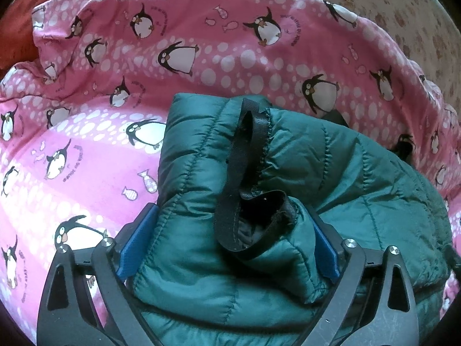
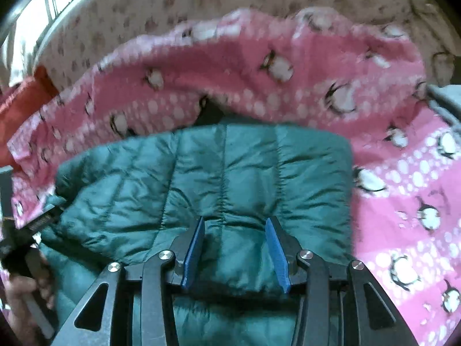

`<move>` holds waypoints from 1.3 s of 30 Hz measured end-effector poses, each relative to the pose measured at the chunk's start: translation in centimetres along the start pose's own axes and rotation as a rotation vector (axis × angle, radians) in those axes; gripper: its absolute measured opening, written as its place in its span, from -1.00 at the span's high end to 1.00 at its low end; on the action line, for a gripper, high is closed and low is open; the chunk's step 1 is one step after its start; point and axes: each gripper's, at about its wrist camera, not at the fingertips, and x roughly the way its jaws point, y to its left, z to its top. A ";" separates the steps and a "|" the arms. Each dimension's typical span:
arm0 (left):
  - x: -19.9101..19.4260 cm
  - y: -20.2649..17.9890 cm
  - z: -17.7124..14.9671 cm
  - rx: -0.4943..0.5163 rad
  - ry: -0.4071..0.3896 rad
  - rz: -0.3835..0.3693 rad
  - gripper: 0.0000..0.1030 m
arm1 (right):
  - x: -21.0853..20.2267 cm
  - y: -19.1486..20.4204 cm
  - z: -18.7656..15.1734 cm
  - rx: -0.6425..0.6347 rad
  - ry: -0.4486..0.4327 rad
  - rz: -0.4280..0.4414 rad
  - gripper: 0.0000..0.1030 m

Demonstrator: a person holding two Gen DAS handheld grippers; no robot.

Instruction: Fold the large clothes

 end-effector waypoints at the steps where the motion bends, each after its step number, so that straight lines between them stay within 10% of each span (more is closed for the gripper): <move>1: 0.1 0.0 0.0 0.001 -0.002 0.002 -0.86 | -0.7 -0.2 -0.1 0.006 -0.022 -0.006 0.19; 10: -0.4 0.0 -0.3 -0.004 -0.015 -0.006 -0.86 | 1.9 -2.0 -2.1 0.019 0.057 -0.063 0.18; 20: -8.3 1.6 -1.0 0.005 -0.066 -0.028 -0.86 | -5.8 -1.9 -3.0 0.016 -0.031 0.020 0.18; 39: -18.1 5.2 -11.5 0.139 -0.079 -0.020 -0.86 | -13.1 -1.2 -13.0 0.006 0.068 0.122 0.16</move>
